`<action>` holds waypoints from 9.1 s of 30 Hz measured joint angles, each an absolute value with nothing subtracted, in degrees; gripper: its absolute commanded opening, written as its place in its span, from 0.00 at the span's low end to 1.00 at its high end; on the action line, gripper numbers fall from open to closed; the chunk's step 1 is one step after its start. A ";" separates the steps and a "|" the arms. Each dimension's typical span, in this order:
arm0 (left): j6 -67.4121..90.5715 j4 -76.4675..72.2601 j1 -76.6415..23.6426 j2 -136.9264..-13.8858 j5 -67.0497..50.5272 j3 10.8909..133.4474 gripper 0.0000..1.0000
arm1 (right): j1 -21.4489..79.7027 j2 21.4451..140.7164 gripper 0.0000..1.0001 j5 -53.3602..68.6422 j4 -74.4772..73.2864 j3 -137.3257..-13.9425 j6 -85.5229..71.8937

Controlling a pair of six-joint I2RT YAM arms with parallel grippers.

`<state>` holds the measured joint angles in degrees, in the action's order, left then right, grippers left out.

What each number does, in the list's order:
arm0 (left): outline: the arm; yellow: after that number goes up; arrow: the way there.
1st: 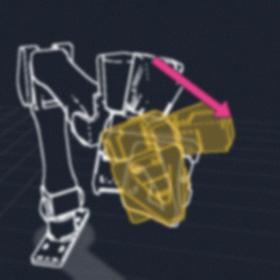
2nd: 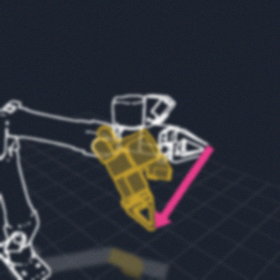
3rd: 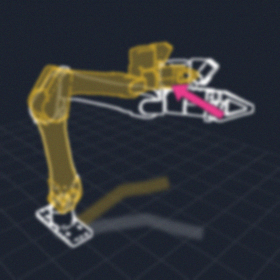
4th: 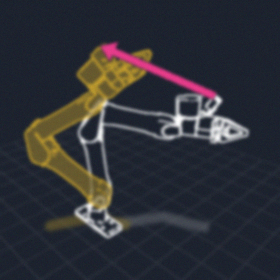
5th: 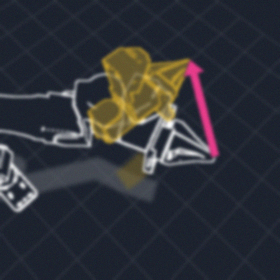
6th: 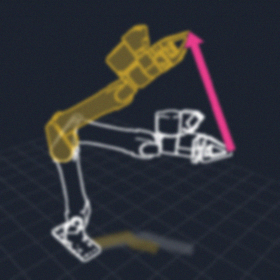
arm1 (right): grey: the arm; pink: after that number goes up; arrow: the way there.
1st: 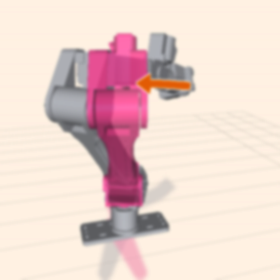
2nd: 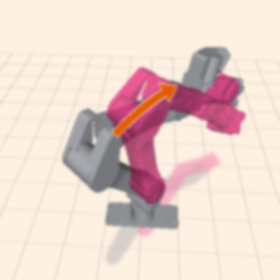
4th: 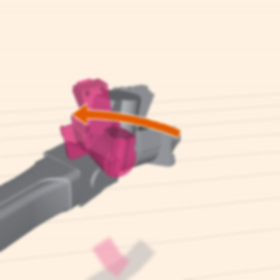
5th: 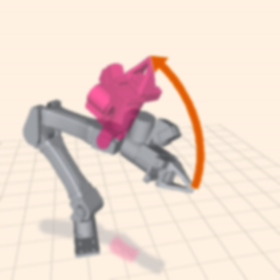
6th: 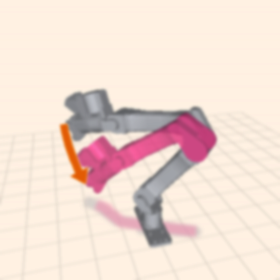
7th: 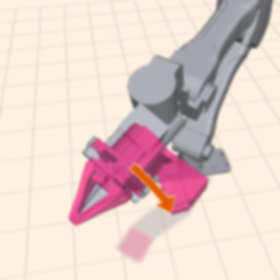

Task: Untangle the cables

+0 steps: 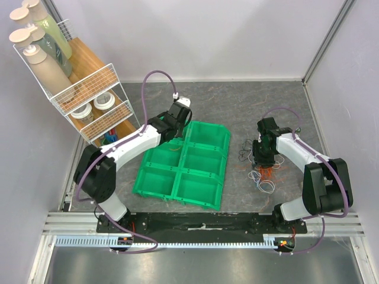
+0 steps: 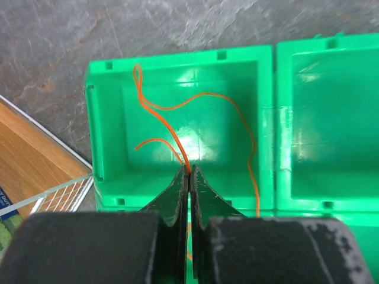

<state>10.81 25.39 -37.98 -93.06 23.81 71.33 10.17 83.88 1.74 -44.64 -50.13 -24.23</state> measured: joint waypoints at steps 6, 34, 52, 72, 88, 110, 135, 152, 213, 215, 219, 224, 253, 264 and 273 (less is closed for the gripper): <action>11.20 28.82 -36.21 -96.07 23.88 71.92 0.53 | 10.17 83.85 0.46 1.74 -44.64 -50.13 -23.97; 19.81 34.00 -38.17 -92.03 6.92 67.44 0.38 | 10.17 83.88 0.46 2.22 -44.38 -50.04 -23.94; 14.20 32.91 -38.46 -96.36 12.47 71.33 0.02 | 10.17 83.88 0.46 2.79 -44.18 -50.04 -23.94; 4.40 24.97 -37.80 -98.39 19.57 78.26 0.02 | 10.17 83.96 0.47 3.27 -44.27 -50.04 -23.73; 8.56 36.27 -36.97 -97.58 14.20 88.18 0.63 | 9.56 76.12 0.65 -2.11 -47.90 -53.84 -23.44; 17.32 35.00 -48.93 -91.22 -8.73 85.84 0.60 | 1.91 69.73 0.54 -11.25 -56.14 -51.66 -30.92; 19.05 26.70 -54.24 -88.44 -20.97 84.90 0.66 | 2.17 65.65 0.00 5.98 -66.11 -79.75 -27.07; 20.38 20.64 -54.24 -88.51 -24.49 89.69 0.75 | 2.26 61.49 0.00 9.47 -65.49 -86.11 -25.67; 22.61 10.74 -57.74 -112.79 -16.23 81.78 0.07 | 23.77 65.82 0.00 -12.95 -23.75 -143.44 -27.79; 22.61 10.92 -57.74 -112.79 -16.62 81.52 0.07 | 24.18 63.42 0.00 -14.35 -21.43 -139.48 -26.92; 22.37 11.07 -57.74 -112.68 -16.64 81.65 0.10 | 24.27 57.58 0.00 -15.97 -20.73 -127.44 -25.63; 21.39 12.49 -57.74 -111.68 -16.93 83.64 0.46 | 24.27 58.02 0.00 -18.61 -27.07 -120.07 -23.42; 19.97 -1.85 -61.47 -106.30 -21.65 93.23 0.72 | 24.27 61.32 0.00 -10.15 -41.47 -123.15 -26.41; 23.49 -7.22 -64.97 -112.07 -27.59 91.68 0.62 | 24.27 61.58 0.00 -9.69 -41.89 -123.24 -27.62; 22.83 -5.23 -64.97 -115.94 -24.01 92.09 0.09 | 24.27 61.56 0.00 -9.13 -42.17 -123.24 -28.62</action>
<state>22.83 -5.23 -64.97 -115.94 -24.01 92.09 24.27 61.56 -9.13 -42.17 -123.24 -28.62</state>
